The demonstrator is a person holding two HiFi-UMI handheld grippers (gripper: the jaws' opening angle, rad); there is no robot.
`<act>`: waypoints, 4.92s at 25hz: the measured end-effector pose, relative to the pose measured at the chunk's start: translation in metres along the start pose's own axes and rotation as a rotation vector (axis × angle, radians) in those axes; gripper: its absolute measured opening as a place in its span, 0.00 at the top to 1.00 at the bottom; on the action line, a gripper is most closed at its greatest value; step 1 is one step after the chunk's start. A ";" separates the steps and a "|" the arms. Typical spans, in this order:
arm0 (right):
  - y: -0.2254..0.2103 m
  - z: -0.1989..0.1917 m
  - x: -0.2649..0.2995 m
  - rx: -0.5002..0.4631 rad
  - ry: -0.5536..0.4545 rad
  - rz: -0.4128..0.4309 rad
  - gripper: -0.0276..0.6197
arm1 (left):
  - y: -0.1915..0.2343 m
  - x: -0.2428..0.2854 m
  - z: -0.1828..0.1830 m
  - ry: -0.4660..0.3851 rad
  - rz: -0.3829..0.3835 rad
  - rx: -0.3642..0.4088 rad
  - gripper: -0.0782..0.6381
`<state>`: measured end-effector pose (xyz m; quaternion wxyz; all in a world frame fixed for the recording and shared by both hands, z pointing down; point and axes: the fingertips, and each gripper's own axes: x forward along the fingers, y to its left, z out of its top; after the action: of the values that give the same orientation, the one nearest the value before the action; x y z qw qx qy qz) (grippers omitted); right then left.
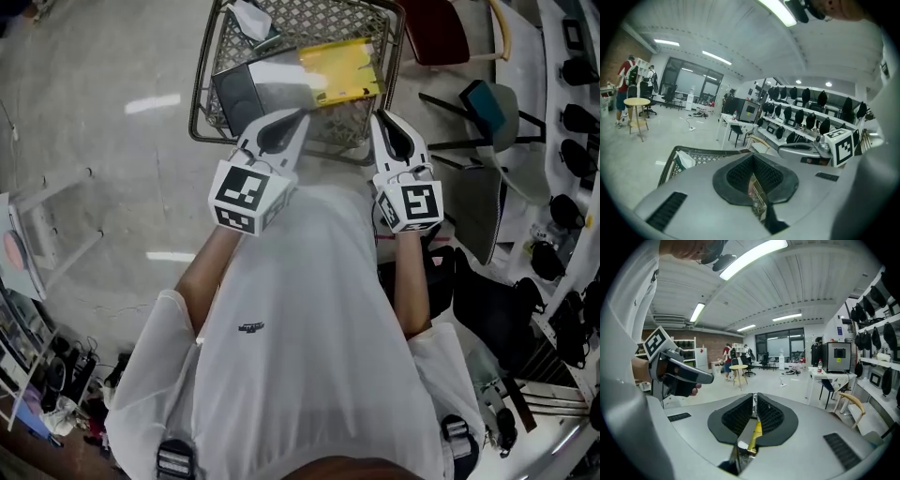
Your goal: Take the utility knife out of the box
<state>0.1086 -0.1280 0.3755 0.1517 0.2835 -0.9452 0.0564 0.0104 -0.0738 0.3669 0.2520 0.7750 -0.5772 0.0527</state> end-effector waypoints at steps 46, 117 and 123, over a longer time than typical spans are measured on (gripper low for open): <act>-0.008 -0.311 0.178 -0.727 0.968 1.189 0.68 | 0.083 0.023 -0.030 0.052 0.258 -0.222 0.89; 0.018 -0.005 0.078 -0.297 0.125 0.502 0.82 | 0.014 -0.021 0.014 -0.071 0.099 -0.014 0.89; 0.027 0.050 0.041 -0.233 -0.034 0.410 0.82 | 0.012 -0.031 0.022 -0.096 0.093 0.004 0.89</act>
<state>0.0485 -0.1358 0.3408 0.1527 0.0670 -0.9856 -0.0283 -0.0153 -0.0596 0.3402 0.2199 0.7496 -0.6237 0.0281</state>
